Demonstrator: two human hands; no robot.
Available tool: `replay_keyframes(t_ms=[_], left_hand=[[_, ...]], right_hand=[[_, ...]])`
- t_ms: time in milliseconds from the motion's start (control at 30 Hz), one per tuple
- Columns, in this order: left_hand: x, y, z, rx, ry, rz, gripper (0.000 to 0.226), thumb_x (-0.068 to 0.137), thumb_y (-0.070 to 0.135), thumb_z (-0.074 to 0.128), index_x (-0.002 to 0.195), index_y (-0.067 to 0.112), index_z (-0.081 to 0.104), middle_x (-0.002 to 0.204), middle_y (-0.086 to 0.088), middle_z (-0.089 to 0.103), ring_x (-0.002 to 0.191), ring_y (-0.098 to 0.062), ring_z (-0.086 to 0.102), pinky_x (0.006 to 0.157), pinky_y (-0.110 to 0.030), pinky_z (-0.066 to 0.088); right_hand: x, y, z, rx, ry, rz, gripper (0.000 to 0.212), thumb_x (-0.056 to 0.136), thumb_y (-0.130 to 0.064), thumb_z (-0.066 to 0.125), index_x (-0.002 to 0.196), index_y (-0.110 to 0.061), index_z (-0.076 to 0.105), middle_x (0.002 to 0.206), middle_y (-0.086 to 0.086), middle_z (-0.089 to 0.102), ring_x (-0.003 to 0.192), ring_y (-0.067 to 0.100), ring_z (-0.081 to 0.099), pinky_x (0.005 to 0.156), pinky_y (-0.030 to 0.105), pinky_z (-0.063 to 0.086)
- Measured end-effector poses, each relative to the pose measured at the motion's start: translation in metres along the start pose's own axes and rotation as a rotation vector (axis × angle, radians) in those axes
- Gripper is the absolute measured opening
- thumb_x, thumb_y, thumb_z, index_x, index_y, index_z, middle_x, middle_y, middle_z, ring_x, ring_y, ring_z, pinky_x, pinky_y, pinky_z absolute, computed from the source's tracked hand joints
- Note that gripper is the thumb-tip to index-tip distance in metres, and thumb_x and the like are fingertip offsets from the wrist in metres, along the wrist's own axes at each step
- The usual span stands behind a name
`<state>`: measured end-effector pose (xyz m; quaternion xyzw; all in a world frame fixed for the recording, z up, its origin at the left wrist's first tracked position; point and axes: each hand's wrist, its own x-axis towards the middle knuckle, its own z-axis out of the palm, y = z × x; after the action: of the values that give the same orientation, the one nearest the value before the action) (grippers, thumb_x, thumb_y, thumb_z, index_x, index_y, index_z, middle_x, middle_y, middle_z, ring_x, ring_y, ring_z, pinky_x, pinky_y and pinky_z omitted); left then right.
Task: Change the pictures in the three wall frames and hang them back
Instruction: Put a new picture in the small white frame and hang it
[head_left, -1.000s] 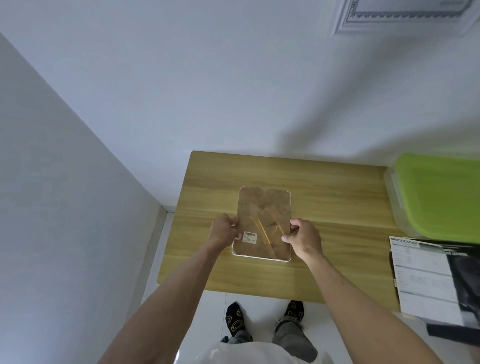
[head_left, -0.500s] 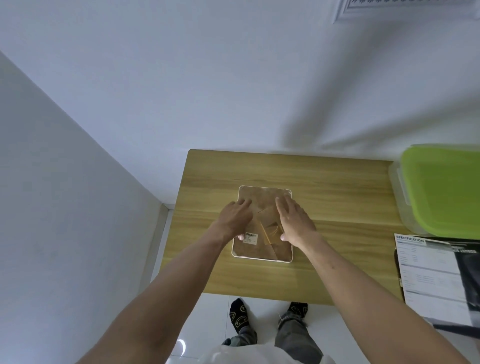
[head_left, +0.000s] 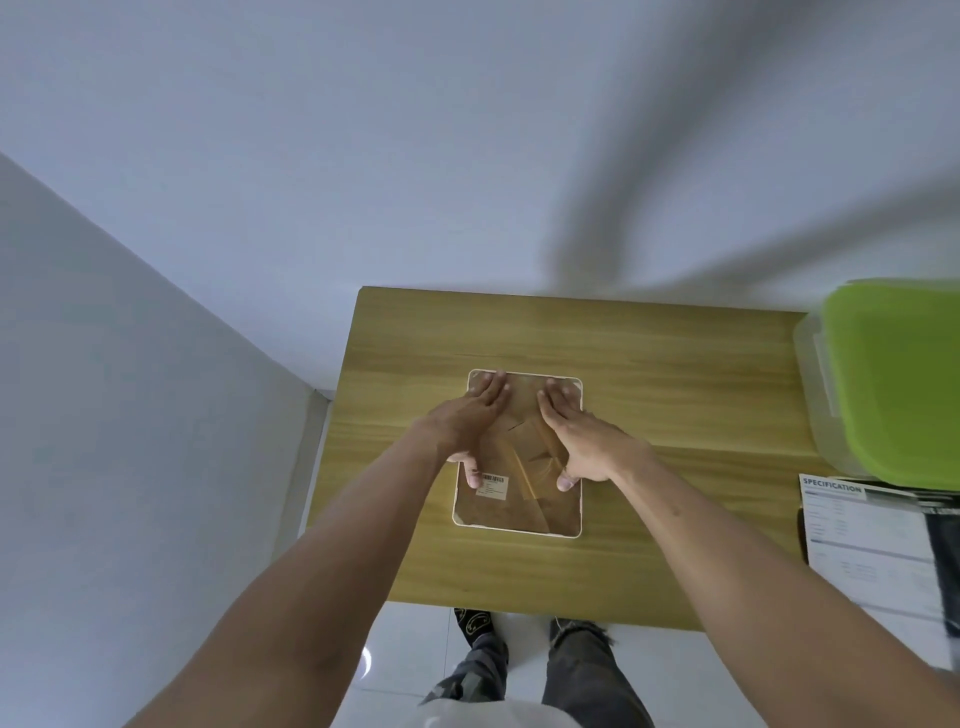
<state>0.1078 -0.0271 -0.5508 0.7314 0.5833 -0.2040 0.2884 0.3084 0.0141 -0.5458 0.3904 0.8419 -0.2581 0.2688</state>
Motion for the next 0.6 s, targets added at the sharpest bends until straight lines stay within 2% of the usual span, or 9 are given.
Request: replay_keyframes(t_ms=[133,233,367,400,433,467,500,533,600], left_hand=[[-0.003,-0.001,0.004,-0.052,-0.006,0.001,0.154,0.053,0.038,0.094,0.151,0.011,-0.022,0.157,-0.004,-0.034,0.146,-0.020,-0.026,0.120,-0.035,0.006],[-0.005,0.002,0.004,-0.073,0.010,-0.013,0.152,0.055,0.034,0.093,0.151,0.009,-0.021,0.157,-0.005,-0.033,0.146,-0.021,-0.026,0.120,-0.035,0.003],[-0.019,0.011,0.013,-0.154,0.080,-0.090,0.138,0.062,0.029,0.090,0.154,0.007,-0.010,0.160,-0.008,-0.026,0.148,-0.024,-0.021,0.123,-0.039,0.001],[-0.023,0.014,0.020,-0.249,0.121,-0.136,0.129,0.065,0.028,0.088,0.155,0.008,-0.003,0.162,-0.009,-0.019,0.150,-0.026,-0.014,0.123,-0.041,0.005],[-0.028,0.017,0.026,-0.378,0.189,-0.192,0.114,0.069,0.027,0.084,0.154,0.008,0.012,0.163,-0.011,-0.003,0.151,-0.029,0.000,0.122,-0.042,0.015],[-0.031,0.020,0.032,-0.507,0.282,-0.253,0.091,0.072,0.028,0.078,0.147,0.008,0.031,0.157,-0.014,0.021,0.146,-0.034,0.021,0.115,-0.041,0.030],[-0.035,0.024,0.037,-0.617,0.382,-0.325,0.066,0.074,0.026,0.072,0.132,0.007,0.048,0.140,-0.015,0.045,0.132,-0.036,0.043,0.101,-0.040,0.043],[-0.039,0.029,0.040,-0.715,0.477,-0.386,0.046,0.075,0.022,0.068,0.117,0.006,0.059,0.120,-0.014,0.058,0.114,-0.036,0.057,0.087,-0.038,0.049],[-0.044,0.037,0.042,-0.931,0.550,-0.489,0.031,0.073,0.013,0.065,0.104,0.007,0.067,0.103,-0.011,0.068,0.096,-0.032,0.064,0.075,-0.037,0.053]], right_hand=[[-0.001,0.001,0.001,0.048,-0.013,0.003,0.133,0.074,-0.024,0.086,0.154,-0.016,-0.021,0.158,-0.001,-0.034,0.150,0.017,-0.021,0.123,0.038,0.017],[-0.004,0.002,0.002,0.026,0.033,0.000,0.135,0.071,-0.028,0.087,0.155,-0.016,-0.017,0.159,-0.001,-0.031,0.151,0.017,-0.016,0.124,0.039,0.012],[-0.021,0.000,0.007,0.058,0.154,0.046,0.122,0.070,-0.031,0.087,0.159,-0.016,0.005,0.166,-0.001,-0.012,0.153,0.017,-0.002,0.122,0.038,0.015],[-0.026,-0.001,0.013,0.147,0.194,0.077,0.114,0.071,-0.028,0.086,0.158,-0.017,0.013,0.166,-0.001,-0.007,0.153,0.018,0.003,0.121,0.039,0.022],[-0.033,-0.004,0.019,0.280,0.251,0.115,0.104,0.074,-0.024,0.083,0.156,-0.018,0.021,0.167,-0.001,0.001,0.152,0.019,0.009,0.118,0.039,0.028],[-0.038,-0.007,0.026,0.435,0.313,0.160,0.090,0.079,-0.020,0.078,0.154,-0.018,0.028,0.165,0.000,0.011,0.151,0.021,0.017,0.116,0.036,0.030],[-0.043,-0.012,0.032,0.574,0.381,0.208,0.077,0.084,-0.015,0.071,0.151,-0.014,0.035,0.161,0.002,0.024,0.147,0.022,0.027,0.113,0.032,0.031],[-0.048,-0.018,0.036,0.689,0.427,0.262,0.065,0.087,-0.010,0.064,0.147,-0.009,0.041,0.155,0.005,0.036,0.142,0.023,0.035,0.110,0.029,0.032],[-0.051,-0.030,0.039,0.863,0.451,0.354,0.053,0.089,-0.007,0.058,0.141,-0.003,0.048,0.148,0.008,0.048,0.135,0.025,0.045,0.105,0.029,0.037]])
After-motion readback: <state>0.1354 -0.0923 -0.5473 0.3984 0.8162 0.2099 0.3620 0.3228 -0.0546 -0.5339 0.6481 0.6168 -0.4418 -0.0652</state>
